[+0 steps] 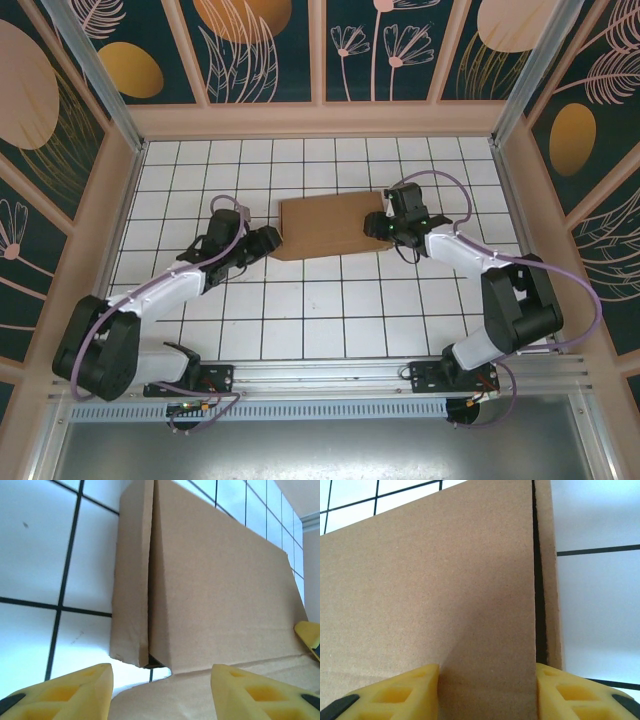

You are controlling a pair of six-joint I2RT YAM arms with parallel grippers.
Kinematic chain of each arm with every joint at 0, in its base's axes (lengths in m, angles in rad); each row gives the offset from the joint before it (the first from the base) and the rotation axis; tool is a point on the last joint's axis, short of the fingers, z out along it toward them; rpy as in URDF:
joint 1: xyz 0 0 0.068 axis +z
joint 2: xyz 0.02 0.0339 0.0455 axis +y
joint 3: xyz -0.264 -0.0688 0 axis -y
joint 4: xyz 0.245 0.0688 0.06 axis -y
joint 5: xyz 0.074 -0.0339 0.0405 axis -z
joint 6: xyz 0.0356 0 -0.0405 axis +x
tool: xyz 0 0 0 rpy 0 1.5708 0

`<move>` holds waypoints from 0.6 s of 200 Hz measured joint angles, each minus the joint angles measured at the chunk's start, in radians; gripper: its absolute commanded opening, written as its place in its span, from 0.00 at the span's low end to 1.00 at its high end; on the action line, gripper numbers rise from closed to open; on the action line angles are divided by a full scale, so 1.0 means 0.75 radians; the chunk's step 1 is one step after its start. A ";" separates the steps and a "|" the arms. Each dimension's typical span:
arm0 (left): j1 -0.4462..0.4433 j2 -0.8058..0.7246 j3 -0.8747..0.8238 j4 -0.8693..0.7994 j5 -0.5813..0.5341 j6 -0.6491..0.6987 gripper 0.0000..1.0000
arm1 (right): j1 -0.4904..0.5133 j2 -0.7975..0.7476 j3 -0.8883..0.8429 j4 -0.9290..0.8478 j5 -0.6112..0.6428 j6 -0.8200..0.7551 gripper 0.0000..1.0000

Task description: Fold the paper box

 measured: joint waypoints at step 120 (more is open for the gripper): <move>0.001 0.329 0.156 0.003 -0.075 0.149 0.63 | 0.000 -0.023 -0.018 -0.051 0.102 -0.019 0.67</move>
